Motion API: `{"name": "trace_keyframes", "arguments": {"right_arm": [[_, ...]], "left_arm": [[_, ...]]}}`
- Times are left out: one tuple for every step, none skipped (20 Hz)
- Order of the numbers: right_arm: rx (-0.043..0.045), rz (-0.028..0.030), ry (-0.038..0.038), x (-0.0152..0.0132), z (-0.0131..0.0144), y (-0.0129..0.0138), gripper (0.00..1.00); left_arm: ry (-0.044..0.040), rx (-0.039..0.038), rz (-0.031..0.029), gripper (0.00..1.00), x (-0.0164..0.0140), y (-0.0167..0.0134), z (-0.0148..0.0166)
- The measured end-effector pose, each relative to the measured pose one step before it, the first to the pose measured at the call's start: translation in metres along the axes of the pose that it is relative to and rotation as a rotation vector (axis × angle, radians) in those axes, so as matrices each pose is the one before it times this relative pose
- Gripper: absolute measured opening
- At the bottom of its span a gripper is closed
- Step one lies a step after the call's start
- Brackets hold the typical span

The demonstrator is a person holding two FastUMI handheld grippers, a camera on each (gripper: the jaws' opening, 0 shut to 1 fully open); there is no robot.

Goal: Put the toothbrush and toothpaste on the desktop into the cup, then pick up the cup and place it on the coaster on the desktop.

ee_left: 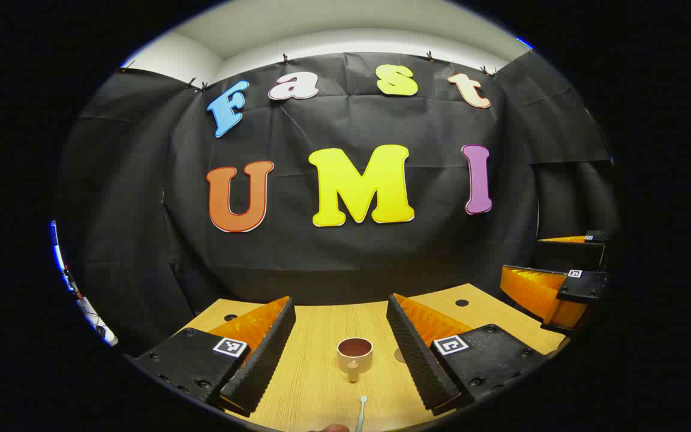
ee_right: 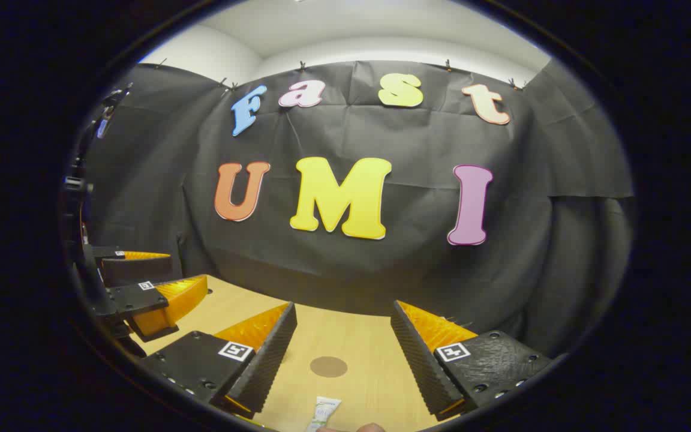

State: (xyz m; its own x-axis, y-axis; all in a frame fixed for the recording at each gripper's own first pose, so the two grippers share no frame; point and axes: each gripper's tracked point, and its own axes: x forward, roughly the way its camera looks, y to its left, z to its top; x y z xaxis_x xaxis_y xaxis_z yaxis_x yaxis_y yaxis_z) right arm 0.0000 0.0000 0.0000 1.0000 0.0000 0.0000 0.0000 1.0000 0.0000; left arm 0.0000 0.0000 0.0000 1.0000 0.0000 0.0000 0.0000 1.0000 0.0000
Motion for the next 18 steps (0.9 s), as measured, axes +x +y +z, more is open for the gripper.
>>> {"name": "trace_keyframes", "arguments": {"right_arm": [[-0.00377,0.00352,0.00018,0.00050,0.00048,0.00125,0.95],[-0.00143,0.00312,-0.00070,0.00023,-0.00023,0.00071,0.95],[0.00241,0.00748,0.00734,0.00131,-0.00087,0.00103,0.95],[0.00573,0.00657,0.00971,0.00113,-0.00338,0.00038,0.96],[0.00653,0.00409,0.00889,0.00142,-0.00086,-0.00024,0.96],[0.00234,0.00418,0.00859,0.00024,-0.00229,-0.00058,0.95],[-0.00278,-0.00265,0.00750,0.00053,-0.00113,-0.00168,0.95],[-0.00290,-0.00268,0.00561,0.00114,-0.00230,-0.00235,0.95],[-0.00115,-0.00482,0.00305,0.00050,-0.00050,-0.00223,0.95],[0.00115,-0.00253,0.00186,0.00065,-0.00106,-0.00094,0.95],[0.00086,-0.00198,0.00168,0.00090,0.00015,-0.00043,0.95],[0.00009,0.00015,0.00455,0.00126,-0.00146,-0.00019,0.95],[-0.00197,-0.00056,0.00547,0.00130,-0.00091,0.00029,0.95],[-0.00263,0.00052,0.00477,0.00076,-0.00151,-0.00072,0.95],[-0.00171,0.00134,0.00268,0.00089,-0.00074,0.00090,0.95],[-0.00068,0.00106,0.00322,0.00036,-0.00074,0.00113,0.96],[0.00079,0.00149,0.00288,0.00073,-0.00006,0.00051,0.95],[-0.00052,0.00072,0.00339,0.00063,-0.00145,0.00005,0.95]], "left_arm": [[0.00293,-0.00013,0.00167,0.96,0.00111,0.00078,-0.00025],[0.00137,0.00091,0.00427,0.96,0.00022,0.00096,0.00011],[0.00080,0.00167,0.00409,0.96,0.00089,0.00084,0.00037],[0.00002,0.00183,0.00487,0.96,0.00167,0.00117,-0.00058],[-0.00254,-0.00118,0.00407,0.96,-0.00005,0.00118,0.00094],[-0.00021,-0.00134,0.00276,0.96,0.00058,0.00054,-0.00027],[0.00196,-0.00105,0.00328,0.96,0.00023,0.00121,0.00009],[0.00134,-0.00045,0.00142,0.96,-0.00004,0.00084,-0.00076],[0.00099,0.00087,0.00443,0.96,0.00022,0.00112,-0.00059],[0.00259,0.00104,0.00412,0.96,0.00063,0.00184,-0.00056],[0.00384,-0.00021,0.00420,0.96,0.00102,0.00196,-0.00161],[0.00195,-0.00311,0.00125,0.97,0.00071,-0.00002,-0.00010],[0.00384,-0.00231,0.00033,0.97,0.00012,-0.00048,-0.00054],[0.00580,-0.00088,-0.00204,0.97,0.00114,-0.00057,-0.00150],[0.00419,-0.00191,-0.00249,0.97,0.00089,0.00010,-0.00085],[0.00622,-0.00122,-0.00180,0.97,0.00046,-0.00110,-0.00164],[0.00468,-0.00192,-0.00045,0.97,0.00061,0.00013,-0.00116],[0.00313,-0.00222,0.00015,0.97,-0.00035,0.00017,-0.00088]]}}
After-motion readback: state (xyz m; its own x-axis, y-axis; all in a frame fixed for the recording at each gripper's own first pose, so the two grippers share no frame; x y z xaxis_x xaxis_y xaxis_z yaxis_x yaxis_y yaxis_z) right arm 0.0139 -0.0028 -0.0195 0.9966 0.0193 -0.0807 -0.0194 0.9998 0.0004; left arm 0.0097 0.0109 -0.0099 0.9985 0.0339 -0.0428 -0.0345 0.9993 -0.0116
